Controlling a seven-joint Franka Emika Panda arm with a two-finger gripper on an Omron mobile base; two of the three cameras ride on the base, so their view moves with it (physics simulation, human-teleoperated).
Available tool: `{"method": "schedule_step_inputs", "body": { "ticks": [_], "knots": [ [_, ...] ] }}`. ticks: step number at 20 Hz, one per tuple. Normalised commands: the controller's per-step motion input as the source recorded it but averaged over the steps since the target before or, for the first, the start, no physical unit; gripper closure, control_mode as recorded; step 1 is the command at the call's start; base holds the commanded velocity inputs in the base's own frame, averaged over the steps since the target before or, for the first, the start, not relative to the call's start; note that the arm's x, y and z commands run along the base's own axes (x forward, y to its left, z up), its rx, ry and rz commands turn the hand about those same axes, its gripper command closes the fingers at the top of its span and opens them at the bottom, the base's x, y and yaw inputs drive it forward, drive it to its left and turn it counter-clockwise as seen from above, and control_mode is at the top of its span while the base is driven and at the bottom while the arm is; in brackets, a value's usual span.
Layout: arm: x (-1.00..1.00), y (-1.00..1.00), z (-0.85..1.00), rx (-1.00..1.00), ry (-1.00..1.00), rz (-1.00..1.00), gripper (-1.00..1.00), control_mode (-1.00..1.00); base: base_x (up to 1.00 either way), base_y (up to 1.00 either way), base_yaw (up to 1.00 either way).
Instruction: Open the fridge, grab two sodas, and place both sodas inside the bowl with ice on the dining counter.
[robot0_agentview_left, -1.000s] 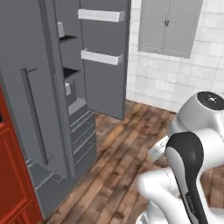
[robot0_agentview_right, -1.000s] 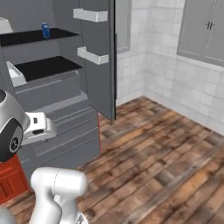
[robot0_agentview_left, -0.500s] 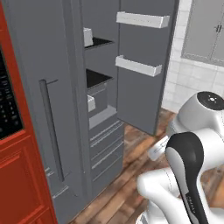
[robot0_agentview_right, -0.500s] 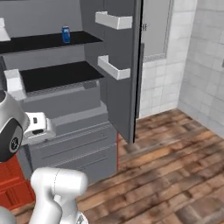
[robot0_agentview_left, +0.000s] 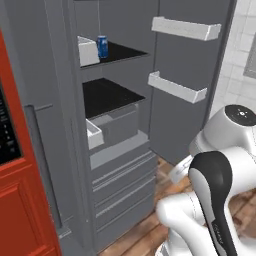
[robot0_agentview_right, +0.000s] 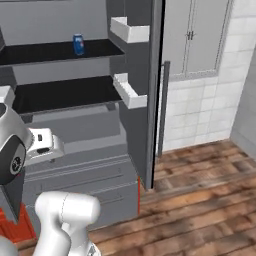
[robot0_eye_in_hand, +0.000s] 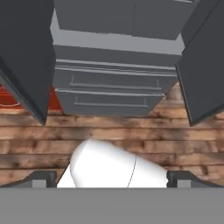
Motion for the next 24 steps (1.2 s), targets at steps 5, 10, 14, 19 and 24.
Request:
{"method": "schedule_step_inputs", "body": {
  "ticks": [5, 10, 14, 19, 24],
  "knots": [
    [0.0, 0.0, 0.0, 0.0, 0.0, 0.0, -1.0, 1.0, 0.58, -0.26, 0.3],
    [0.0, 0.0, 0.0, 0.0, 0.0, 0.0, -1.0, 1.0, 0.63, -0.14, 0.29],
    [0.0, 0.0, 0.0, 0.0, 0.0, 0.0, -1.0, 1.0, 0.63, -0.26, 0.28],
    [0.0, 0.0, 0.0, 0.0, 0.0, 0.0, -1.0, 1.0, 0.54, -0.41, 0.24],
    [0.0, 0.0, 0.0, 0.0, 0.0, 0.0, -1.0, 1.0, 0.51, -0.2, 0.2]
  ]
}}
